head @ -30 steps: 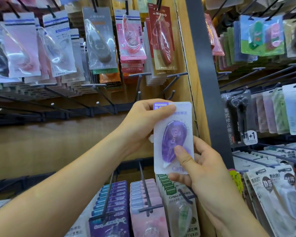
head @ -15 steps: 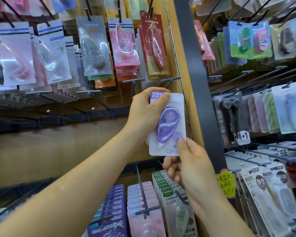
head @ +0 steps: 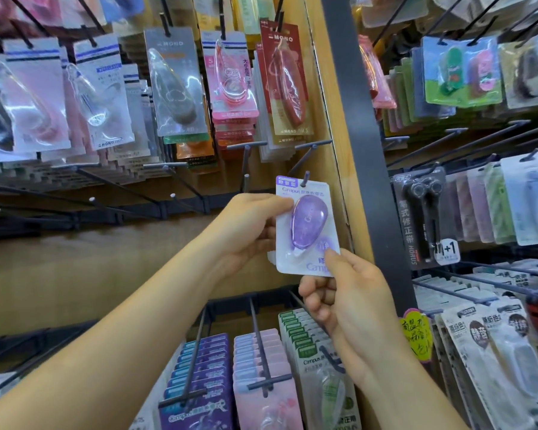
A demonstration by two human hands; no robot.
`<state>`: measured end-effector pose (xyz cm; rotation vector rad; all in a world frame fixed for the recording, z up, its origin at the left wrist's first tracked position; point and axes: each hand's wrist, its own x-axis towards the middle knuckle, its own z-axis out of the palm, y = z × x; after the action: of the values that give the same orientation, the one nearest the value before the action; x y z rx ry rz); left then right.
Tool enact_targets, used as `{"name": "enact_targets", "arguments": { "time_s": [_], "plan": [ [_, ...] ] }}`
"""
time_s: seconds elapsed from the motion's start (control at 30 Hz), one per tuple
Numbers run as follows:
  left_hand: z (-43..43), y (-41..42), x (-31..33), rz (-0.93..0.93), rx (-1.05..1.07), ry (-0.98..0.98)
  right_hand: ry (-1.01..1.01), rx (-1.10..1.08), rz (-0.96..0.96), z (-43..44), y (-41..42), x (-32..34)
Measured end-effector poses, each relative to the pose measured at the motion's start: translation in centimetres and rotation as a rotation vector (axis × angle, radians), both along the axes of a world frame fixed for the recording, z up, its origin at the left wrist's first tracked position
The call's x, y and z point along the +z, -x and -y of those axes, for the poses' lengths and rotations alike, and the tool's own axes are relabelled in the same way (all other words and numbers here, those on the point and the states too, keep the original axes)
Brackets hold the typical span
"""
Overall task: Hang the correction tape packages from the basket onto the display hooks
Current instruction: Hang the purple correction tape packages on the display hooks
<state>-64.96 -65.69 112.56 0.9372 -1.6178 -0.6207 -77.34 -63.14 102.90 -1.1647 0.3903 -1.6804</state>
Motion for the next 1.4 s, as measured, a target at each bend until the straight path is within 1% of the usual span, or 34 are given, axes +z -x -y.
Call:
{"name": "enact_targets", "arguments": {
  "time_s": [0.03,0.1,0.17,0.23,0.3,0.37,0.47,0.57,0.77,0.87,0.93,1.0,1.1,1.13,1.27,1.33,1.4],
  "plan": [
    [-0.1,-0.4,0.0,0.030,0.032,0.008,-0.004,0.014,-0.001,0.1,-0.1,0.1],
    [0.4,-0.8,0.2,0.110,0.170,0.057,-0.007,0.034,-0.053,0.2,-0.2,0.1],
    [1.8,-1.0,0.3,0.149,0.303,0.110,0.003,-0.036,-0.185,0.3,-0.2,-0.3],
    [3.8,-1.1,0.2,0.172,0.379,0.134,0.094,-0.287,-0.396,0.4,0.1,-1.4],
    [5.9,-1.2,0.0,0.209,0.439,0.145,0.257,-0.570,-0.590,0.1,0.5,-2.2],
    [7.9,-1.4,0.0,0.233,0.479,0.148,0.392,-0.694,-0.704,-0.1,1.0,-2.7],
    [10.6,-1.7,0.2,0.256,0.551,0.142,0.510,-0.709,-0.867,-0.1,1.1,-3.0],
    [12.6,-1.9,0.1,0.253,0.602,0.135,0.584,-0.699,-0.973,0.0,1.2,-3.3],
    [14.4,-1.7,0.1,0.249,0.651,0.095,0.674,-0.715,-1.044,1.0,1.8,-4.0],
    [13.3,-1.7,-0.3,0.350,0.691,0.078,0.703,-0.654,-1.065,0.9,1.9,-3.9],
    [11.4,-1.9,-1.0,0.450,0.707,0.067,0.724,-0.618,-1.086,0.7,1.9,-3.8],
    [8.5,-2.4,-2.0,0.529,0.717,0.054,0.759,-0.653,-1.185,0.6,1.6,-3.5],
    [2.8,-3.5,-3.9,0.565,0.731,0.063,0.870,-0.681,-1.289,0.4,0.3,-3.2],
    [0.8,-4.0,-4.7,0.560,0.739,0.079,0.921,-0.681,-1.275,0.3,-0.3,-3.2],
    [-7.2,-6.6,-8.6,0.475,0.775,0.174,1.029,-0.490,-1.174,-0.6,-3.0,-3.6],
    [-11.0,-8.5,-10.9,0.451,0.845,0.199,1.097,-0.475,-1.093,-1.5,-4.6,-4.4],
    [-14.7,-10.6,-13.3,0.461,0.960,0.170,1.164,-0.504,-1.020,-2.6,-6.1,-5.1]
  ]
}}
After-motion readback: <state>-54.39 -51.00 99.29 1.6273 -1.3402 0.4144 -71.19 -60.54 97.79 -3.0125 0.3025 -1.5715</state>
